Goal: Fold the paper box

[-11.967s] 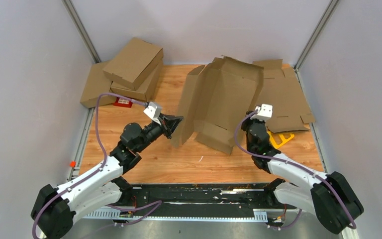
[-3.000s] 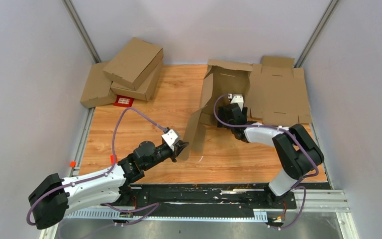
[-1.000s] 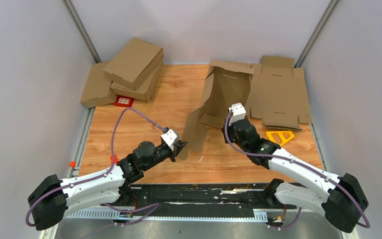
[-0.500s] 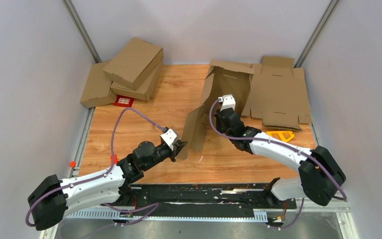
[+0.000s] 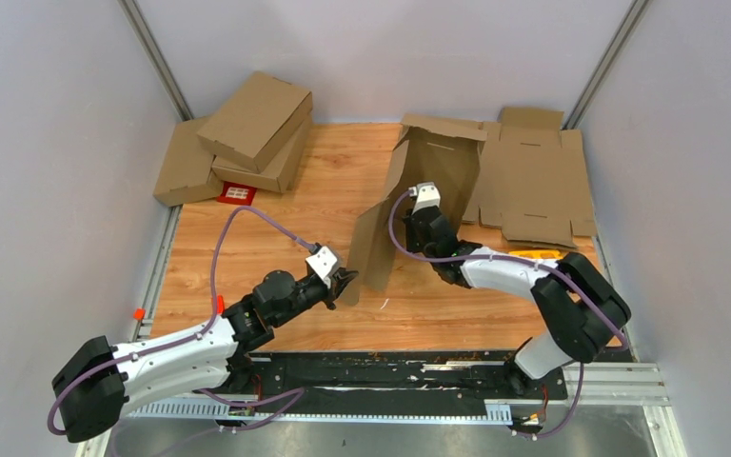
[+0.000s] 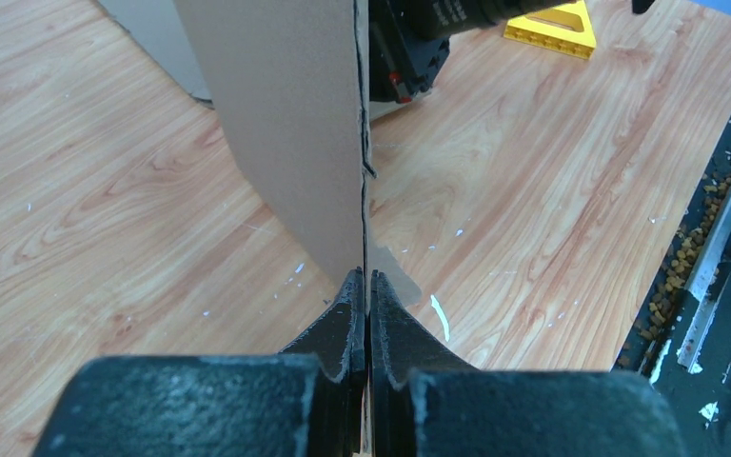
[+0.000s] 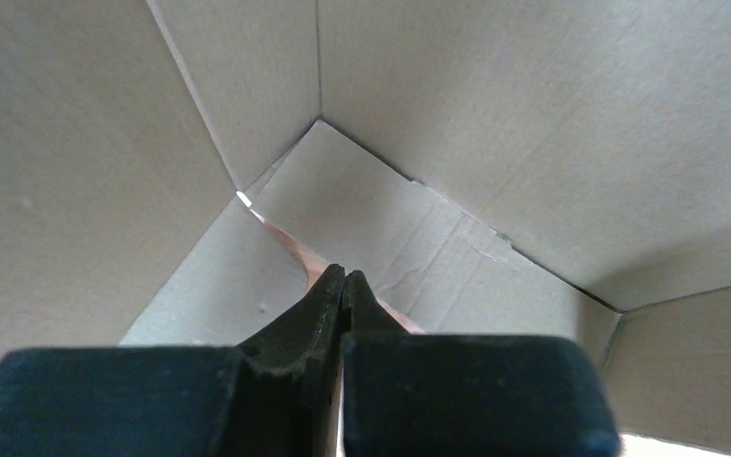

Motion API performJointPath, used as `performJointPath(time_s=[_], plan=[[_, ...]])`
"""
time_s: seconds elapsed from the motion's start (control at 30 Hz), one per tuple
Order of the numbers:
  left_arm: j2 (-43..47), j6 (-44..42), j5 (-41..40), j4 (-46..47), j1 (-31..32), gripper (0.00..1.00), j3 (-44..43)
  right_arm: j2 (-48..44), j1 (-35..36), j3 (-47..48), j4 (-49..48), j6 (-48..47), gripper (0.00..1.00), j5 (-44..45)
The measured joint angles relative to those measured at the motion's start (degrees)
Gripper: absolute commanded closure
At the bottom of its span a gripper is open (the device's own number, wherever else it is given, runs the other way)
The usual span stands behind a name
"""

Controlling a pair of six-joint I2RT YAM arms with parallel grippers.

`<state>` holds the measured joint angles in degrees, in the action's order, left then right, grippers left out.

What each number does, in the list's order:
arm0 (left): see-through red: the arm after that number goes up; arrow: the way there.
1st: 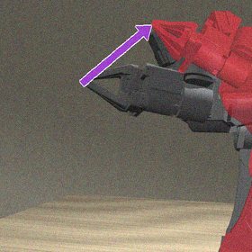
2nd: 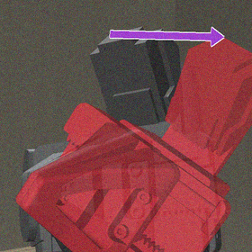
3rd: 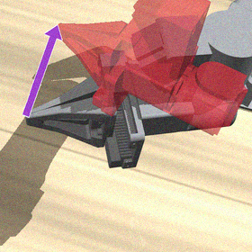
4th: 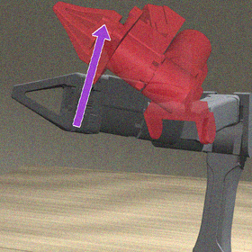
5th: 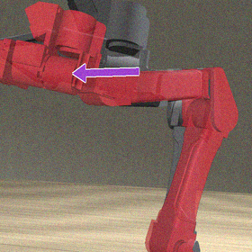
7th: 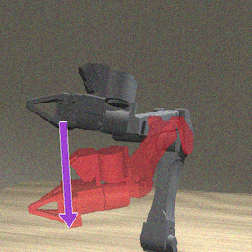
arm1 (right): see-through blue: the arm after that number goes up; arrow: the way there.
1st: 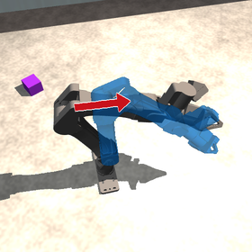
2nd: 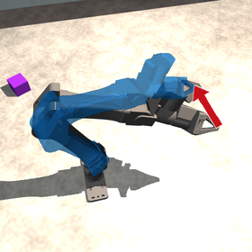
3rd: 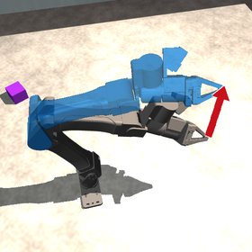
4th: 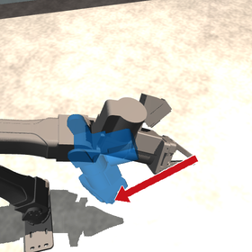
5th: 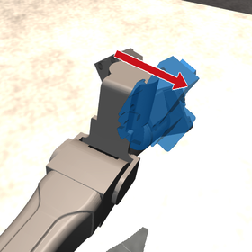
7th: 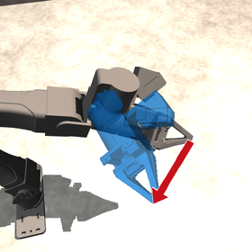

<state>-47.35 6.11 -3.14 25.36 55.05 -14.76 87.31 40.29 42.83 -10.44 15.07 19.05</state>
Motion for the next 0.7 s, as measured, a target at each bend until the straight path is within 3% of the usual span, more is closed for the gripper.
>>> performJointPath(time_s=[0.33, 0.7], plan=[[0.5, 0.0, 0.0, -0.4, 0.0, 1.00, 0.0, 8.5, -0.9, -0.6, -5.4, -0.2, 1.00, 1.6], [0.7, 0.0, 0.0, -0.7, 0.0, 1.00, 0.0, 13.7, -1.3, 5.2, -5.7, -0.2, 1.00, 5.7]])
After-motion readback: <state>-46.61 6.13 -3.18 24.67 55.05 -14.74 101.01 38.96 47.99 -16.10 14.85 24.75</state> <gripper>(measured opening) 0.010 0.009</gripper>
